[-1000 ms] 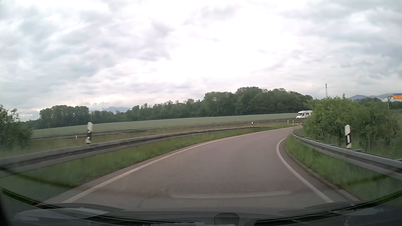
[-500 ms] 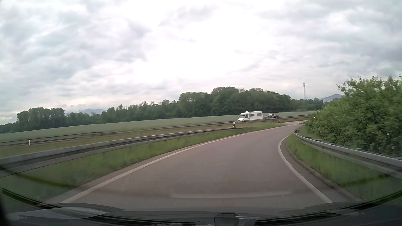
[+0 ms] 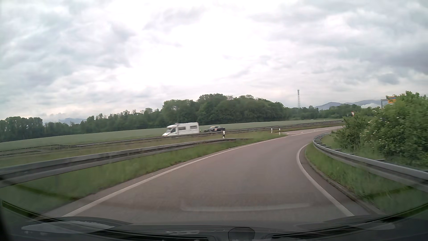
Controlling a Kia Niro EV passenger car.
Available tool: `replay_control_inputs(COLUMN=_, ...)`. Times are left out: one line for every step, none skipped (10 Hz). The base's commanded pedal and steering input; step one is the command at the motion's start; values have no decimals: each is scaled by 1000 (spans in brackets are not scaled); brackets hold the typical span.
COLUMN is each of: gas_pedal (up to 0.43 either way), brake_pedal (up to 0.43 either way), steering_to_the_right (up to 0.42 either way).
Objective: Follow the waypoints while adhering to traffic rules and regulations
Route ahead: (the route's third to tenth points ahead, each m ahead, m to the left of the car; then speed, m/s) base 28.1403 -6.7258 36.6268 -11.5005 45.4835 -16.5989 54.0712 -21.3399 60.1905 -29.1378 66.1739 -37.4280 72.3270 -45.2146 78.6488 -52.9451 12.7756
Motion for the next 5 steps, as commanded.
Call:
replay_control_inputs(gas_pedal=59, brake_pedal=0, steering_to_the_right=82)
replay_control_inputs(gas_pedal=59, brake_pedal=0, steering_to_the_right=83)
replay_control_inputs(gas_pedal=59, brake_pedal=0, steering_to_the_right=82)
replay_control_inputs(gas_pedal=59, brake_pedal=0, steering_to_the_right=82)
replay_control_inputs(gas_pedal=67, brake_pedal=0, steering_to_the_right=83)
